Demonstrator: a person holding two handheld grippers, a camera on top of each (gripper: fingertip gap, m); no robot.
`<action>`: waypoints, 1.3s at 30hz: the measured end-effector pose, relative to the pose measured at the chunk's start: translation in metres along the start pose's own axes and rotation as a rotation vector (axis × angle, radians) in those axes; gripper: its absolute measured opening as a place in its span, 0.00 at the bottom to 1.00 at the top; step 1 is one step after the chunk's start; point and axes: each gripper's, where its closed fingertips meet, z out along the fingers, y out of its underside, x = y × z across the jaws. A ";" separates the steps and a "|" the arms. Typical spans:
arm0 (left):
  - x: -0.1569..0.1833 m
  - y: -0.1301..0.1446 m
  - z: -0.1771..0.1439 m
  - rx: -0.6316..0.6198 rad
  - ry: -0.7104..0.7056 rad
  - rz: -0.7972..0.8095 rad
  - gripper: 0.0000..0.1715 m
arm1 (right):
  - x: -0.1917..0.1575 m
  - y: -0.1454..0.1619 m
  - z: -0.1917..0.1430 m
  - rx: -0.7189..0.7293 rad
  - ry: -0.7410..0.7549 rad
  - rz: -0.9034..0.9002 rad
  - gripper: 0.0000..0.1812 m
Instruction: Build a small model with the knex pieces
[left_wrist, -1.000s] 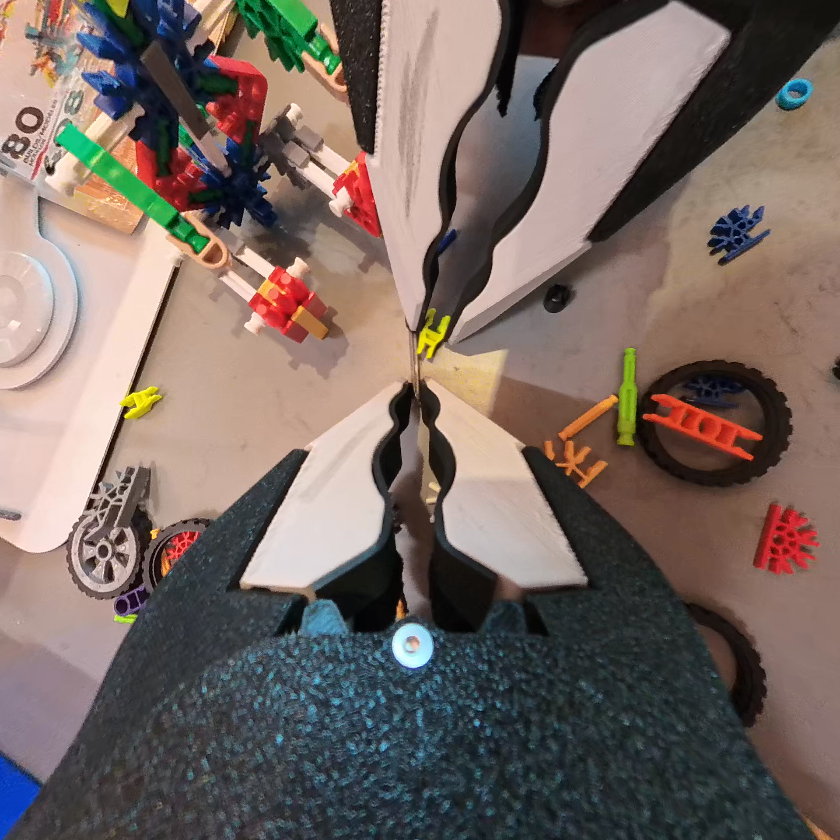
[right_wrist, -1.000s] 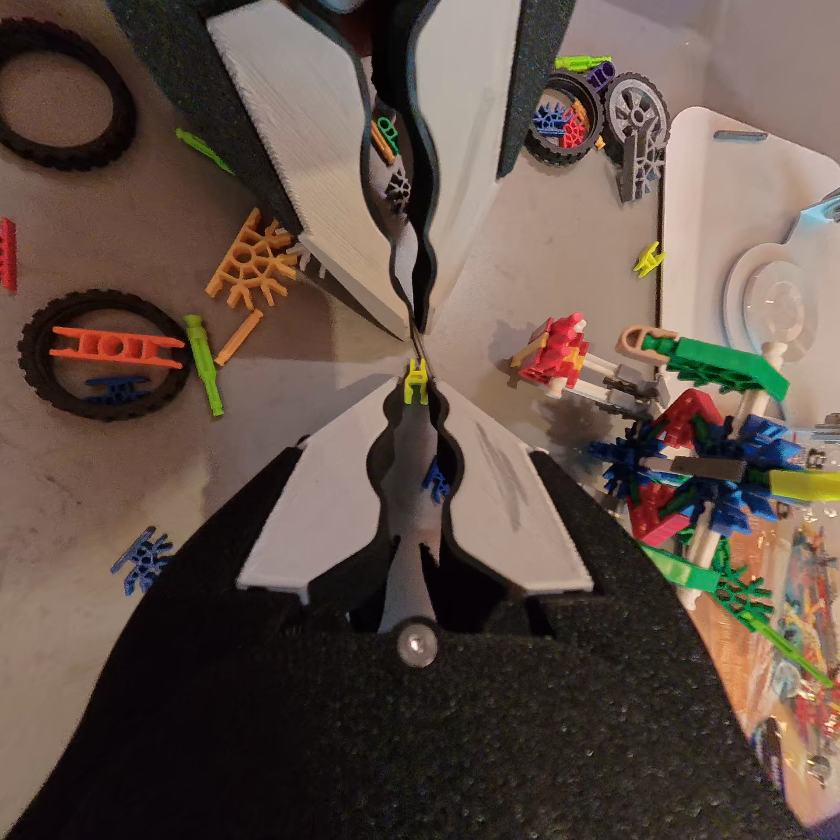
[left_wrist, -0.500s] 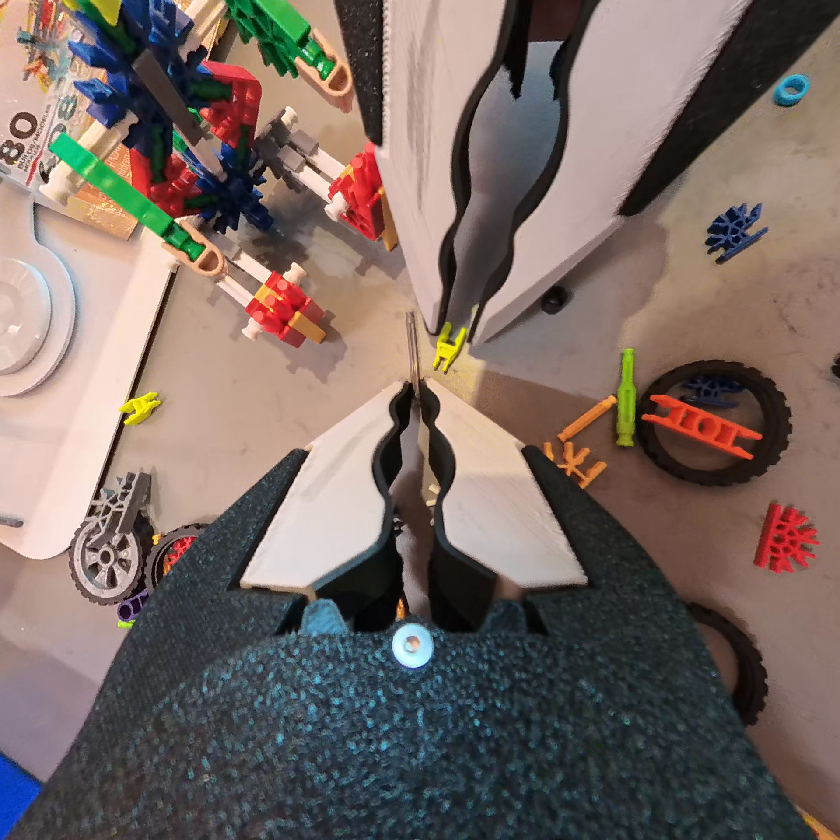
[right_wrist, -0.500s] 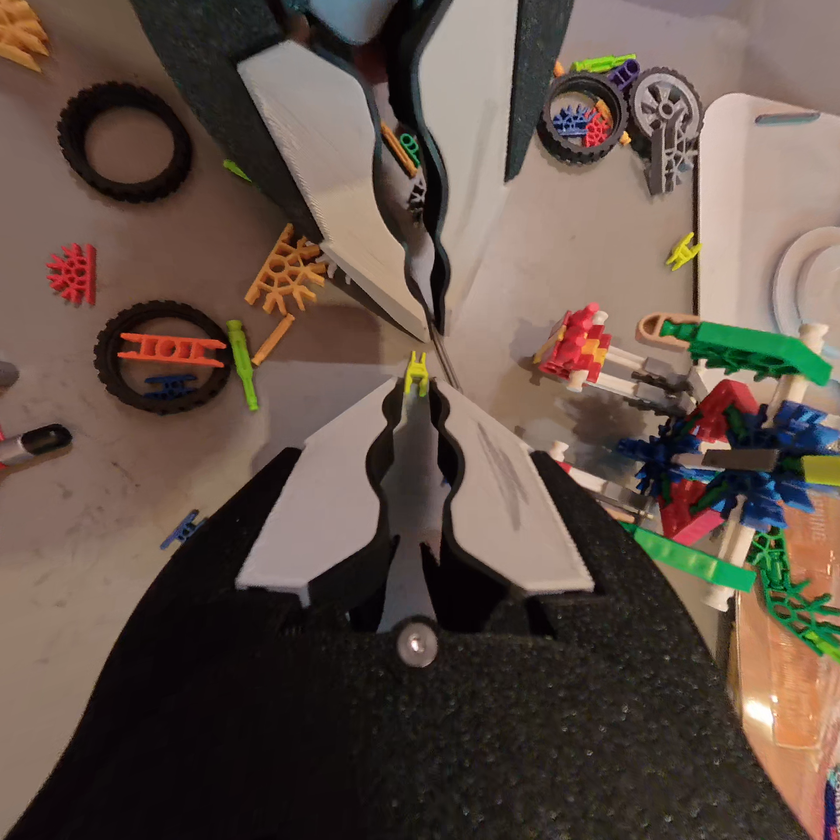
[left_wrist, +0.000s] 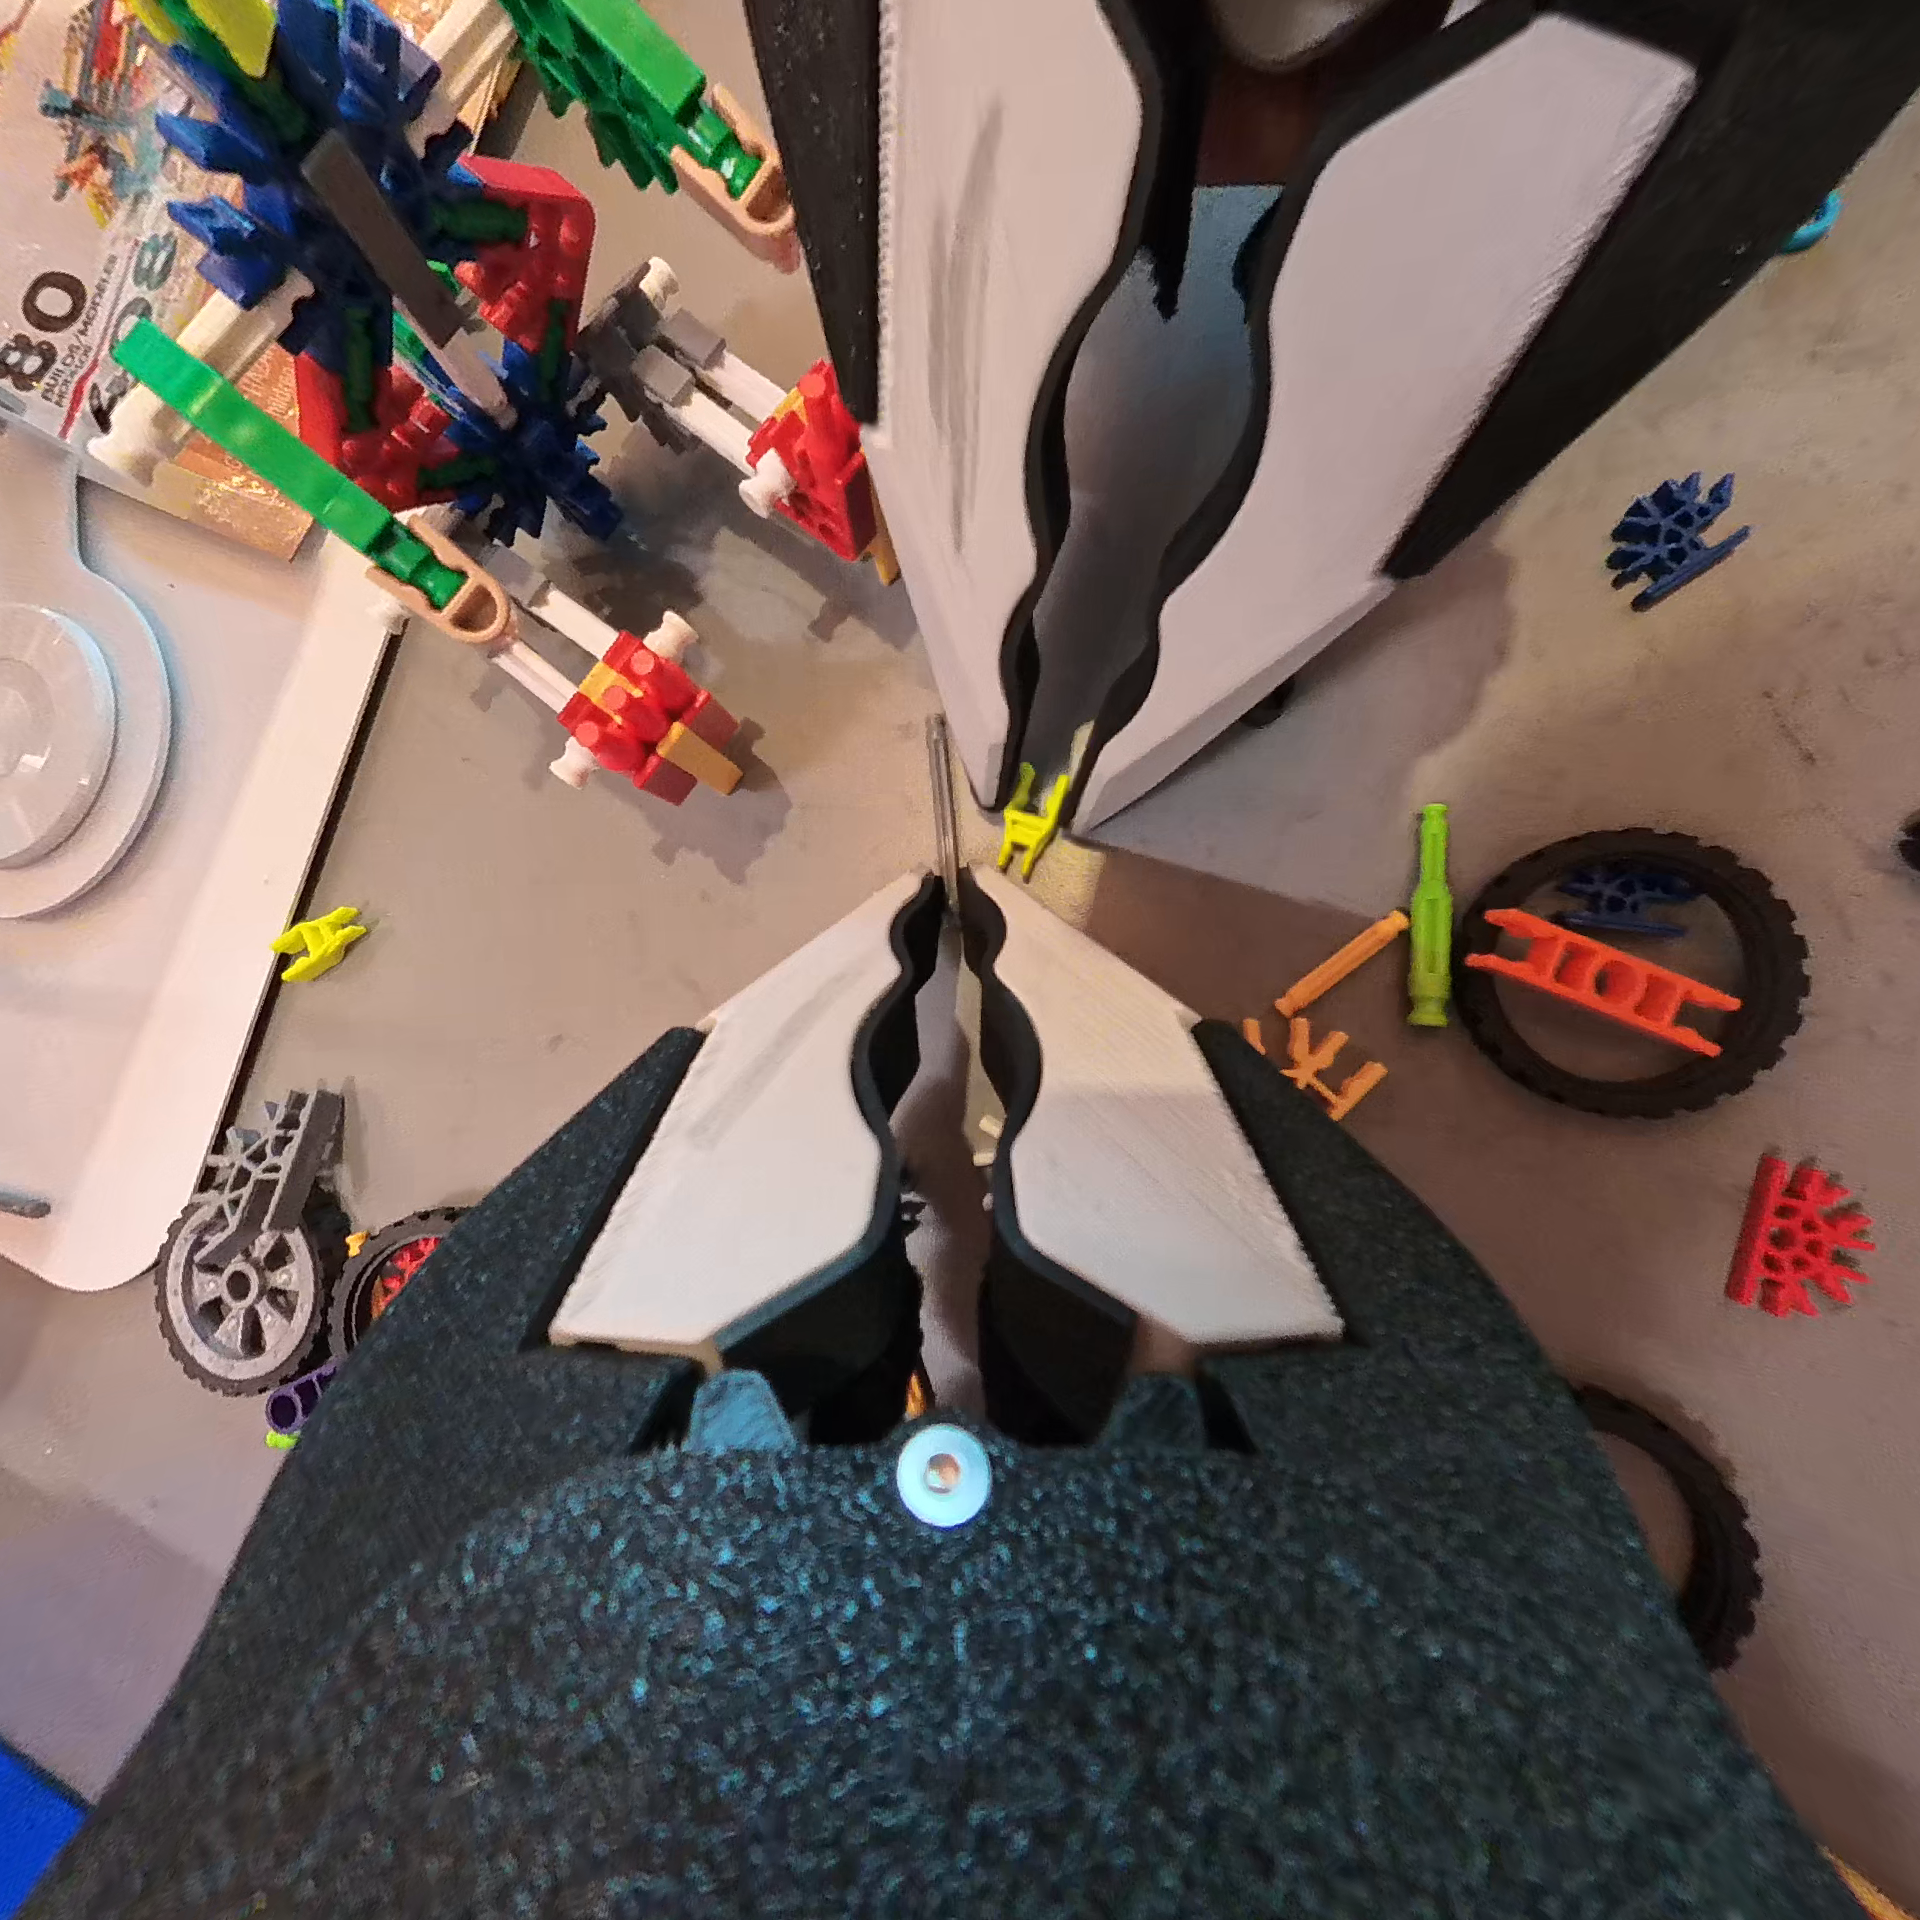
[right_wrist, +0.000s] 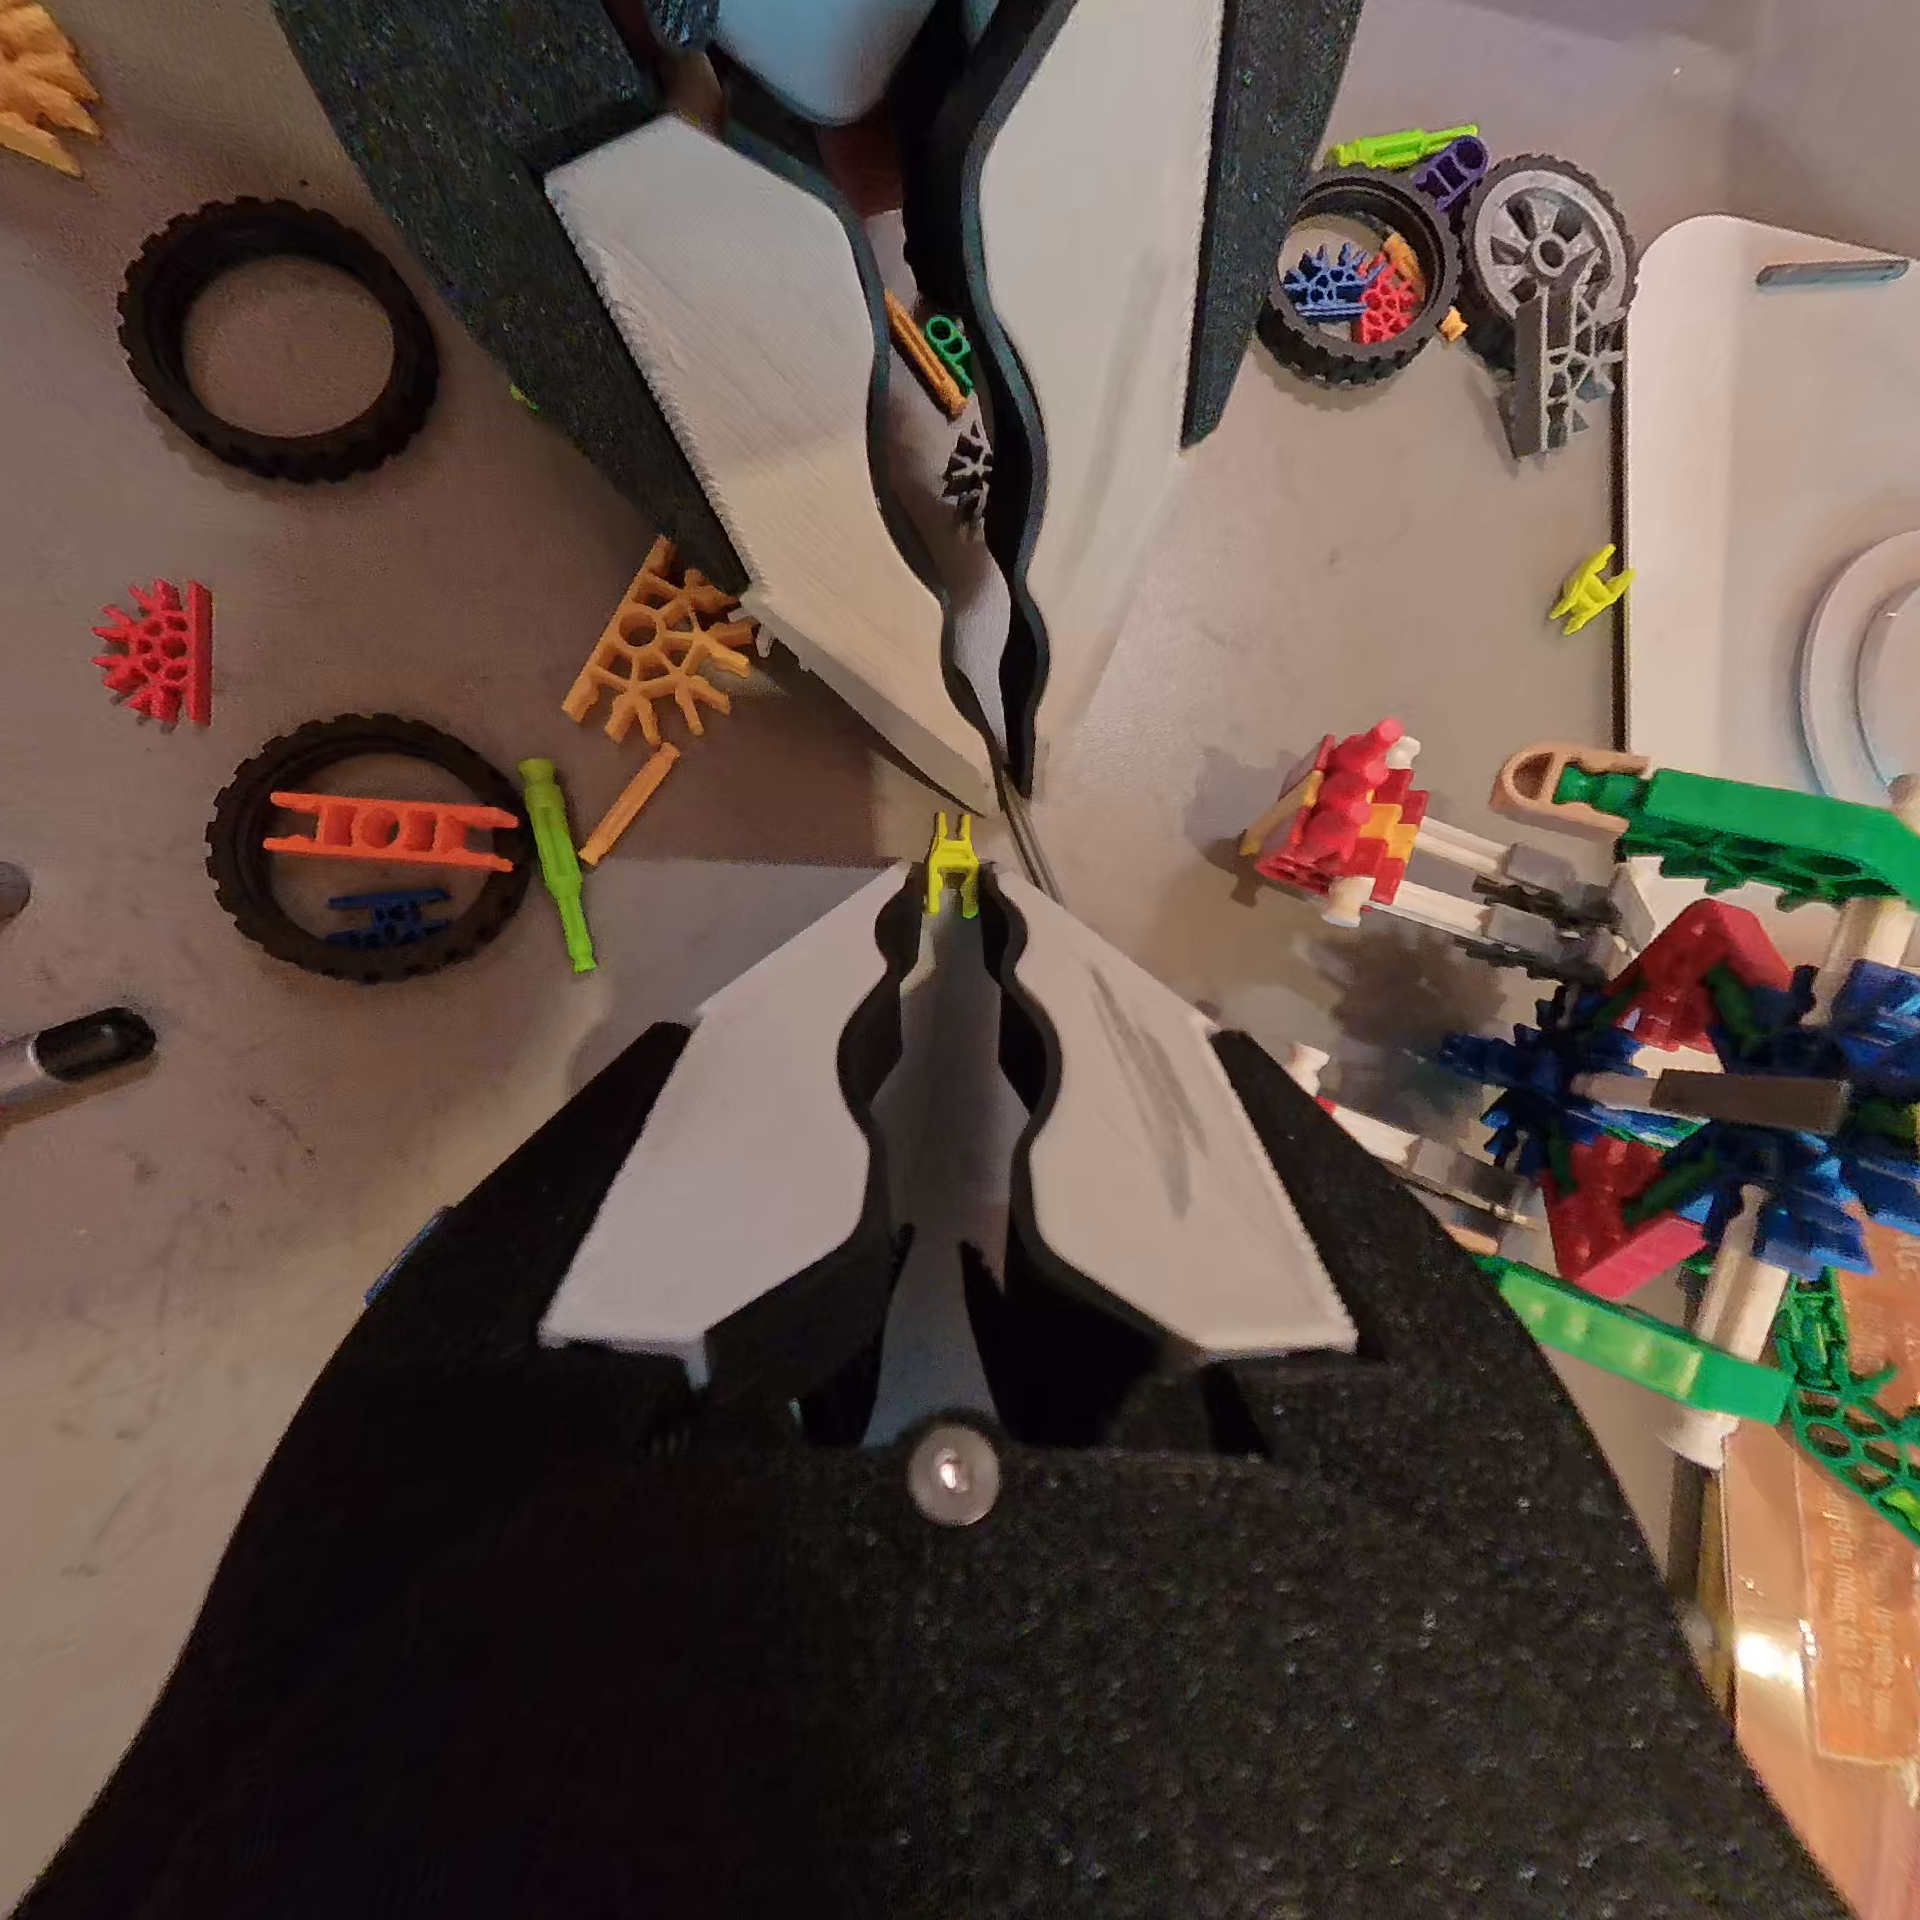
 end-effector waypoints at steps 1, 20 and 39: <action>0.000 0.000 0.000 0.001 0.000 0.002 0.00 | 0.000 0.000 0.000 0.000 0.000 -0.001 0.05; 0.009 -0.019 -0.023 0.130 -0.064 0.341 0.06 | 0.000 -0.010 -0.014 0.105 -0.095 0.106 0.05; 0.008 -0.025 -0.023 0.231 -0.104 0.460 0.04 | 0.003 -0.011 -0.015 0.164 -0.181 0.234 0.05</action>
